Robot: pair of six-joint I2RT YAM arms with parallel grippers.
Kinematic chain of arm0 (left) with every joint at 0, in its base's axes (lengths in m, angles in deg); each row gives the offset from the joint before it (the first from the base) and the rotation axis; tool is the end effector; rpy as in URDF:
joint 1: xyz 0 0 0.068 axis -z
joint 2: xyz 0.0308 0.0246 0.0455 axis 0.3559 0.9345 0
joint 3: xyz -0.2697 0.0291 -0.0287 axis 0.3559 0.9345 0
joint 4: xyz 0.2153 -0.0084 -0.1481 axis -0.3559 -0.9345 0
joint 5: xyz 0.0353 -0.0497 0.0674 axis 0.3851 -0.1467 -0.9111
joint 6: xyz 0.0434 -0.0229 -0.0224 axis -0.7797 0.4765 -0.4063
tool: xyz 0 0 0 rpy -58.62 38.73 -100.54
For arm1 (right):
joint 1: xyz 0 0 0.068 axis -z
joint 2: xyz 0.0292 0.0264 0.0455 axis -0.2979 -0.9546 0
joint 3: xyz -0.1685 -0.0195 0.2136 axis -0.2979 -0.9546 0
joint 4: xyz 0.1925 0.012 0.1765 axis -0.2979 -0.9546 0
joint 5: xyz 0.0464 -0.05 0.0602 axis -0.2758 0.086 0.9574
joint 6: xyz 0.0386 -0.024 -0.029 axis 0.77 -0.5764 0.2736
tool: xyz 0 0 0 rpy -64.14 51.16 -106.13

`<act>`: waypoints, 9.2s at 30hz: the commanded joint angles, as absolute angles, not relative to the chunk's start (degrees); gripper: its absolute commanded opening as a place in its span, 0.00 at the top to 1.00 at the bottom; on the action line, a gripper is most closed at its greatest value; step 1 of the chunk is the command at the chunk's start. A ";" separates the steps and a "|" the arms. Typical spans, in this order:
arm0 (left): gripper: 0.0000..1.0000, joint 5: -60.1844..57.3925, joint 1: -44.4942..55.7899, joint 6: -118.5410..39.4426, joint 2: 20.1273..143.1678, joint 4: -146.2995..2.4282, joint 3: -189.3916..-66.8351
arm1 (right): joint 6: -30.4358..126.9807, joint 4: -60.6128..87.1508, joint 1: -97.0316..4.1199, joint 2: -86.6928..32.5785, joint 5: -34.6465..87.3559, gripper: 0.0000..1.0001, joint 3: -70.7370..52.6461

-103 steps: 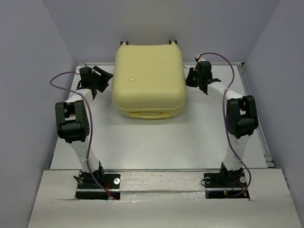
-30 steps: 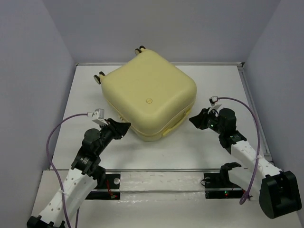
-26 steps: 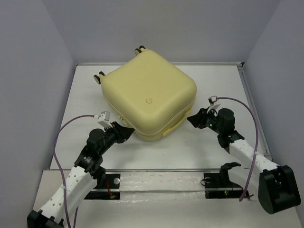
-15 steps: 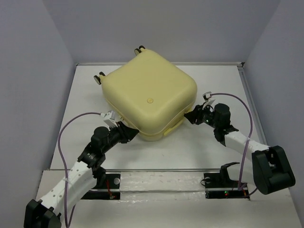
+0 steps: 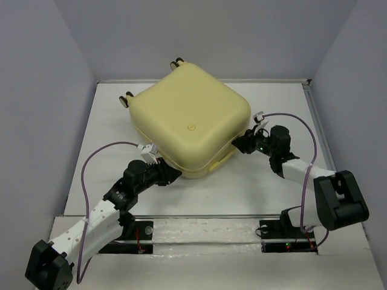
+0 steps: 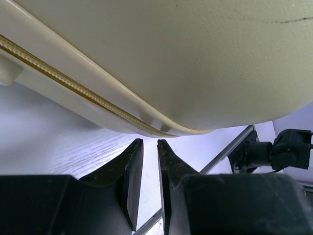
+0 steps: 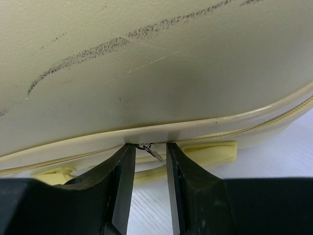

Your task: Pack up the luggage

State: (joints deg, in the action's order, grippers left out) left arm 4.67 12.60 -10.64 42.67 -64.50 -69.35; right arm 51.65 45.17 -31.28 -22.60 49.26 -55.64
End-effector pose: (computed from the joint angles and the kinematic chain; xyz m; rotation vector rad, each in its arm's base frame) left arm 0.1304 -0.0966 0.2043 0.0729 1.9503 -1.1160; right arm 0.2567 0.0824 0.2006 -0.4389 1.8356 0.7838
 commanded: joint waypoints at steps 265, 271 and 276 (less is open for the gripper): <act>0.01 1.40 -20.74 -8.07 53.08 -67.27 -87.59 | 68.27 22.65 -56.79 4.19 30.32 0.93 -65.34; 0.01 10.90 -32.62 -3.50 62.39 -59.37 -87.32 | 68.09 22.48 -56.79 5.86 30.67 0.93 -65.70; 0.01 14.86 -32.63 1.25 69.43 -51.20 -89.08 | 67.56 22.39 -56.79 4.99 32.16 0.93 -65.17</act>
State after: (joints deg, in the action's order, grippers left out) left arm 8.56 -32.53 -3.40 67.28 -60.37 -87.87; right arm 68.55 24.28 -55.31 5.40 27.03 -65.67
